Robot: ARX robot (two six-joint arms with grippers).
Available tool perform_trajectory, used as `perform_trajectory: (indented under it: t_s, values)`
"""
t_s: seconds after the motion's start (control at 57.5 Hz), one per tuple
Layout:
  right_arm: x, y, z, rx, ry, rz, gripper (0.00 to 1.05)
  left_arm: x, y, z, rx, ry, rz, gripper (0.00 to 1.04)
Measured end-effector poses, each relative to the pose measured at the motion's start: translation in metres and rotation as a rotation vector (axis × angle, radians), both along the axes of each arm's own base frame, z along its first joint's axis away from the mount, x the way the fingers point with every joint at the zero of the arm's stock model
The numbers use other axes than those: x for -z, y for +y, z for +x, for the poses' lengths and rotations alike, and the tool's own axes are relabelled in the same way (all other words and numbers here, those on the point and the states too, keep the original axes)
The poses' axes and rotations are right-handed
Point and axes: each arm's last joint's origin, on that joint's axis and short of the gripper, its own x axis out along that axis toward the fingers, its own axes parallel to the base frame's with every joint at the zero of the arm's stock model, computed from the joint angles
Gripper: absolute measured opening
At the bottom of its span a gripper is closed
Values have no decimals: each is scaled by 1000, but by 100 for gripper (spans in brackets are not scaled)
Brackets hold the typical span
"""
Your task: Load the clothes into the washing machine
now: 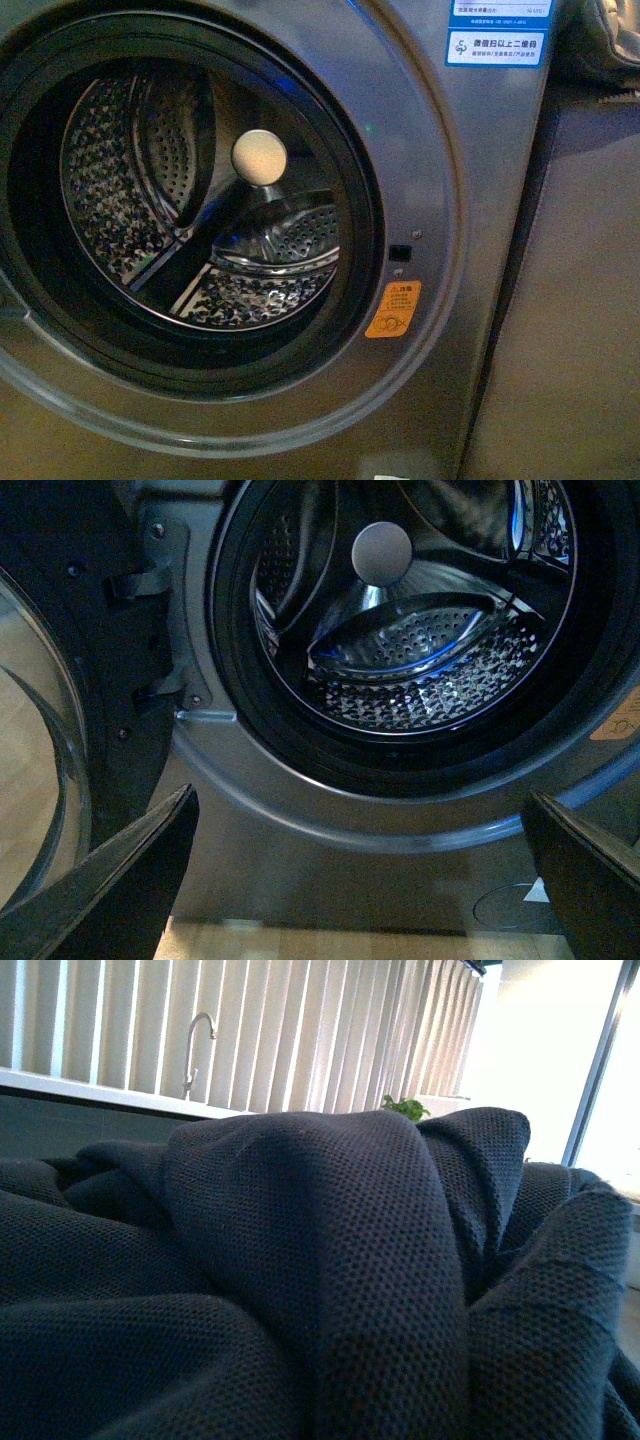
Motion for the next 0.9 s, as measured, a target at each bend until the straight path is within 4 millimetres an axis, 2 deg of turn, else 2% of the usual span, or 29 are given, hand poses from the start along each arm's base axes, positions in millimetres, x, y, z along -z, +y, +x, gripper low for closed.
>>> perform_trajectory:
  t_s: [0.191,0.852,0.904]
  values:
    - [-1,-16,11,46,3,16,23,0,0,0,0,0,0,98]
    - [-1,-14,10,33,3,16,23,0,0,0,2,-1,-2,98]
    - [-1,-14,10,33,4,16,23,-8,1,1,54,-77,-40,98]
